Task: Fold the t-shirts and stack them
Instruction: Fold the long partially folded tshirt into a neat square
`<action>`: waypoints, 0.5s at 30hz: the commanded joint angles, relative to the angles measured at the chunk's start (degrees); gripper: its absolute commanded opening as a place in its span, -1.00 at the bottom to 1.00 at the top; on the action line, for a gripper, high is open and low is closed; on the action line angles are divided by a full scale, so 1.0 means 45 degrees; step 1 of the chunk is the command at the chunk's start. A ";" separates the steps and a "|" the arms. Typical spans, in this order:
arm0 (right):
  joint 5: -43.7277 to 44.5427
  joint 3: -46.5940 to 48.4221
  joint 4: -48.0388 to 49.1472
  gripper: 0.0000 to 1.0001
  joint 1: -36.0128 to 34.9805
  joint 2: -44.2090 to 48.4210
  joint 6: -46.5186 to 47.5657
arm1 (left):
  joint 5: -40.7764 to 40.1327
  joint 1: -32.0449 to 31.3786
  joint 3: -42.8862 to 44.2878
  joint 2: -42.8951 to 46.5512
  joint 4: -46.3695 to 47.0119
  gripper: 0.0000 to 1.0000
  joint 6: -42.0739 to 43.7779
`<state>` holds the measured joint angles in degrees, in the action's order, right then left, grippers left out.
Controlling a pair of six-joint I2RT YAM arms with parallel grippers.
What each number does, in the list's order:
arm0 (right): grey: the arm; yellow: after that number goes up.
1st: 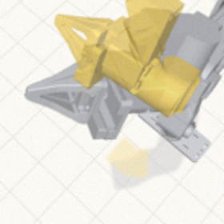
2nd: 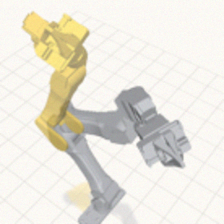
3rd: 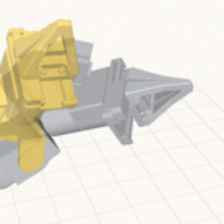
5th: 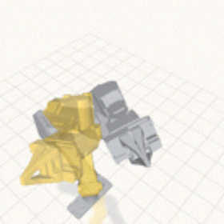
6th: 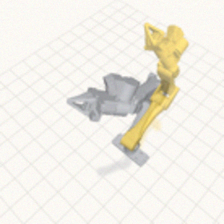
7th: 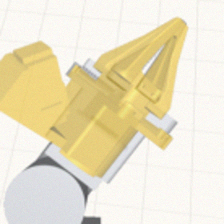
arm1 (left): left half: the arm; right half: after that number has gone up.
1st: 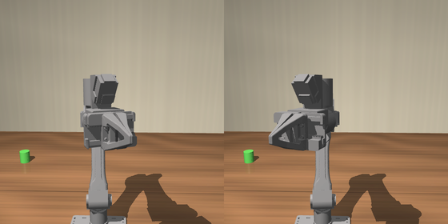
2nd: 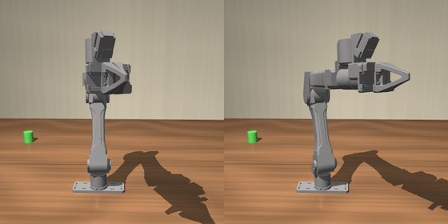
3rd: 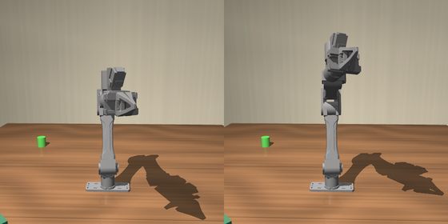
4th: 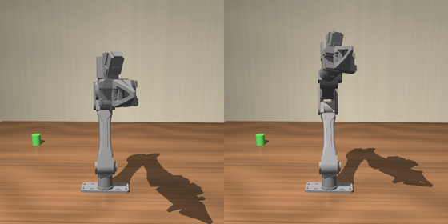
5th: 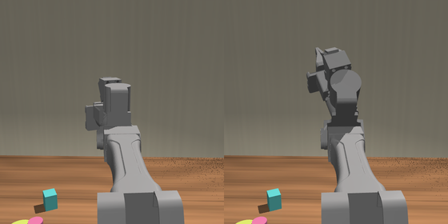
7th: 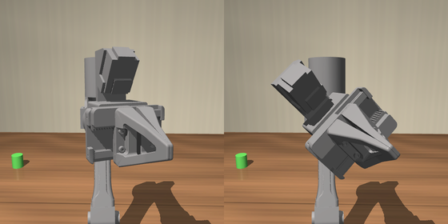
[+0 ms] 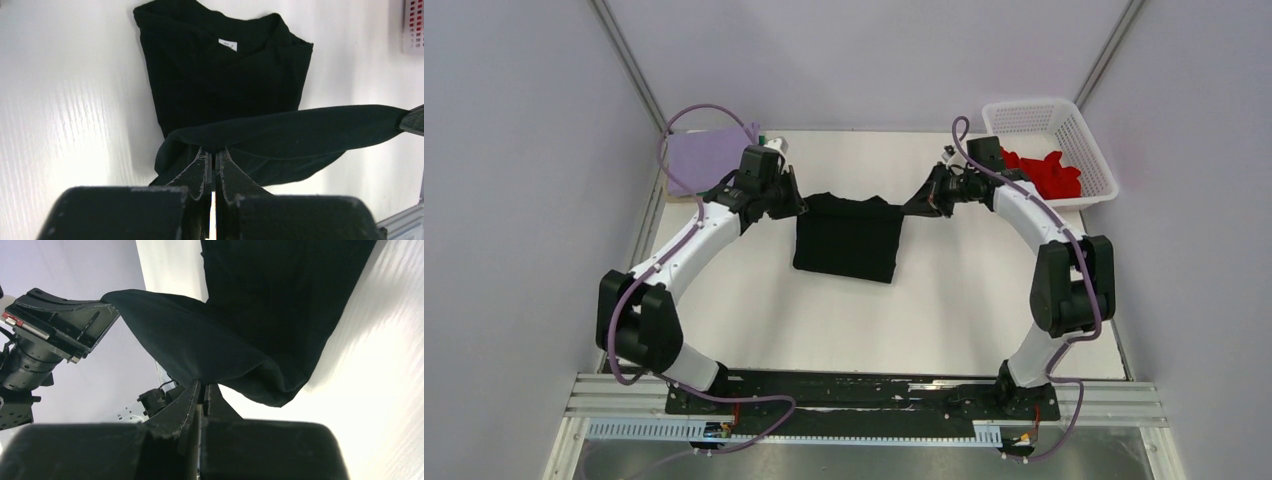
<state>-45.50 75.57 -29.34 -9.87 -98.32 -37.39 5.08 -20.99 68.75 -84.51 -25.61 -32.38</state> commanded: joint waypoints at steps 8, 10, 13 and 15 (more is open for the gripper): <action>0.0762 0.1900 0.0843 -1.00 0.0728 -0.2279 0.0171 | -0.0638 0.0500 0.2499 -0.3126 0.0872 -1.00 0.0626; 0.0992 0.2192 0.0922 -1.00 0.0805 -0.2702 0.0100 | -0.0702 0.0546 0.2906 -0.3773 0.0803 -1.00 0.0654; 0.1486 0.2526 0.0933 -1.00 0.0809 -0.3246 0.0190 | -0.0639 0.0615 0.3554 -0.4780 0.0756 -1.00 0.0709; 0.1497 0.2815 0.0934 -1.00 0.0845 -0.3694 0.0255 | -0.0624 0.0648 0.3858 -0.5273 0.0759 -1.00 0.0728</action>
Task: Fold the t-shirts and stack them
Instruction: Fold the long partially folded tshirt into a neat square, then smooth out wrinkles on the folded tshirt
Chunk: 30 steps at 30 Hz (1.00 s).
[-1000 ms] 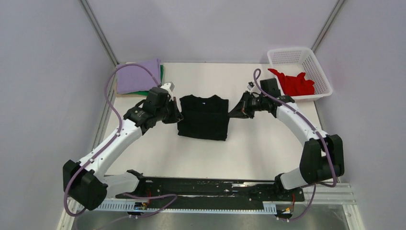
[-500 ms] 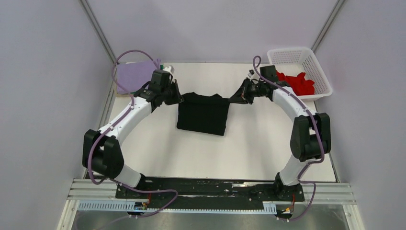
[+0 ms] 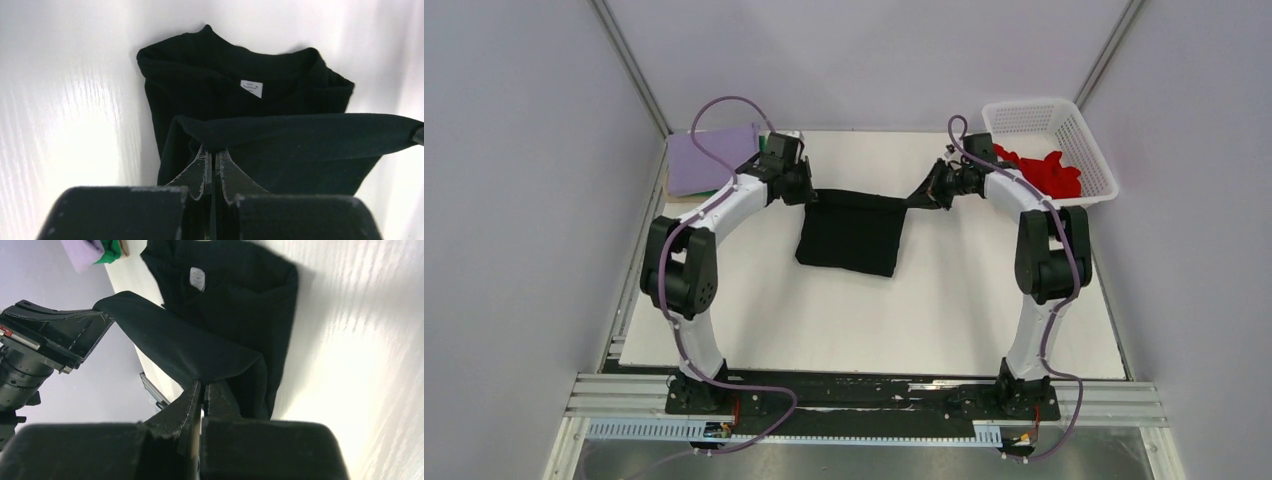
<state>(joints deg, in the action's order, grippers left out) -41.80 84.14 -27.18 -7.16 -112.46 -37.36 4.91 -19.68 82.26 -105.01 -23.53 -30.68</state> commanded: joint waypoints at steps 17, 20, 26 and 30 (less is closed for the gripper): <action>0.0020 0.3239 0.0423 0.71 0.0358 -0.1746 0.1039 | -0.0580 0.0555 0.2847 -0.1668 -0.0059 0.98 0.0171; 0.0141 0.1815 0.0546 1.00 0.0165 -0.0365 0.1095 | 0.0796 0.0537 0.2401 -0.0959 0.0420 1.00 -0.0062; -0.1207 0.0157 0.2207 1.00 -0.0531 0.0728 0.0016 | 0.4050 0.0294 -0.0219 0.0096 0.2585 1.00 -0.1518; -0.1563 0.0755 0.3081 1.00 -0.0930 -0.0085 -0.0657 | 0.4312 -0.0066 -0.2252 0.0741 0.3187 1.00 -0.1861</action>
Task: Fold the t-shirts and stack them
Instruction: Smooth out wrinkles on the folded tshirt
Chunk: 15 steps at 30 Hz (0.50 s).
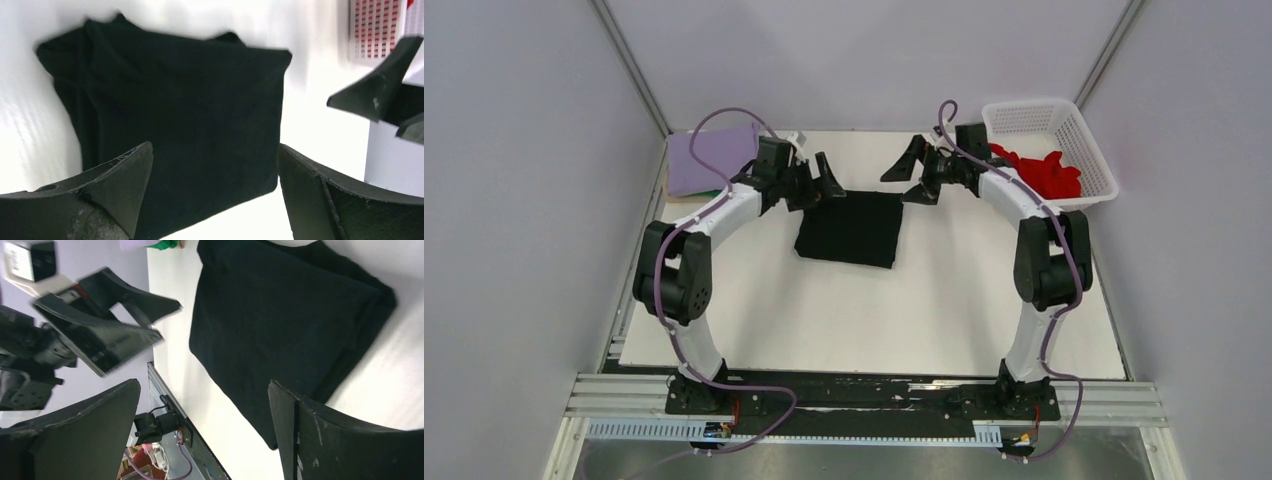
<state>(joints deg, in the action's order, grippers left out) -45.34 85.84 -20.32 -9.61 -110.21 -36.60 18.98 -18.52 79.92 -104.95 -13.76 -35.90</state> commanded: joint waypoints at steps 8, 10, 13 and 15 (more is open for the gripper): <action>-0.0314 0.2393 0.2332 1.00 -0.0509 -0.4047 -0.2076 | 0.1134 -0.0453 -0.4336 0.0586 0.2495 1.00 -0.0428; 0.0021 0.2600 0.2347 1.00 -0.0514 -0.4688 -0.2030 | 0.1255 -0.0454 -0.4795 0.0265 0.2672 1.00 -0.0458; 0.0730 0.2763 0.2210 1.00 -0.0492 -0.5495 -0.1800 | 0.1135 -0.0454 -0.5495 0.0027 0.2556 1.00 -0.0411; 0.0771 0.2840 0.1989 1.00 -0.0452 -0.5795 -0.1770 | 0.1060 -0.0469 -0.5931 0.0124 0.2406 1.00 -0.0371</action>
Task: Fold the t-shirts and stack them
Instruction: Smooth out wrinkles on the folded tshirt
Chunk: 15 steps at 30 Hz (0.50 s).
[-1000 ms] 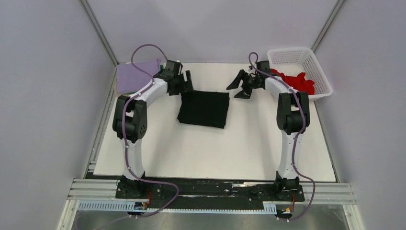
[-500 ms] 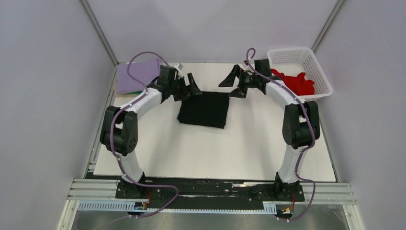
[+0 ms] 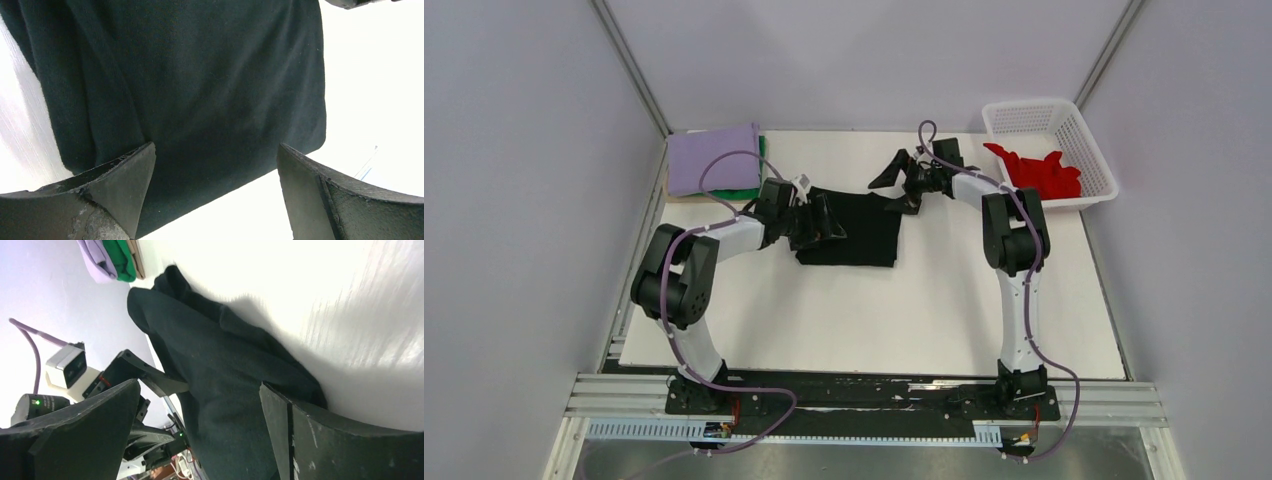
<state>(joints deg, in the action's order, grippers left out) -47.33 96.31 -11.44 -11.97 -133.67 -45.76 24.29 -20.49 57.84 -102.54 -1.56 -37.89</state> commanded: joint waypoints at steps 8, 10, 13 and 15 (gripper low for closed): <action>0.0547 0.0899 -0.0748 1.00 0.0086 0.1096 0.1120 | 0.0135 -0.0760 -0.1553 0.1987 -0.0978 1.00 0.0063; 0.0162 0.0775 -0.0854 1.00 0.0051 0.2000 0.1326 | 0.0320 -0.0776 -0.1034 0.2433 -0.0971 1.00 -0.0054; -0.0081 -0.0200 -0.0832 1.00 -0.0107 0.3643 0.1444 | -0.0115 -0.0778 -0.0200 0.2742 -0.0944 1.00 -0.0101; -0.0074 -0.1339 -0.0681 1.00 -0.0239 0.4723 0.1367 | -0.0676 -0.0732 0.0478 0.2679 -0.1076 1.00 -0.0157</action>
<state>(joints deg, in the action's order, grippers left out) -46.54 95.53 -15.68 -12.16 -125.51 -41.87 24.62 -24.18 53.47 -93.34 -5.52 -38.20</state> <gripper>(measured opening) 0.998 0.997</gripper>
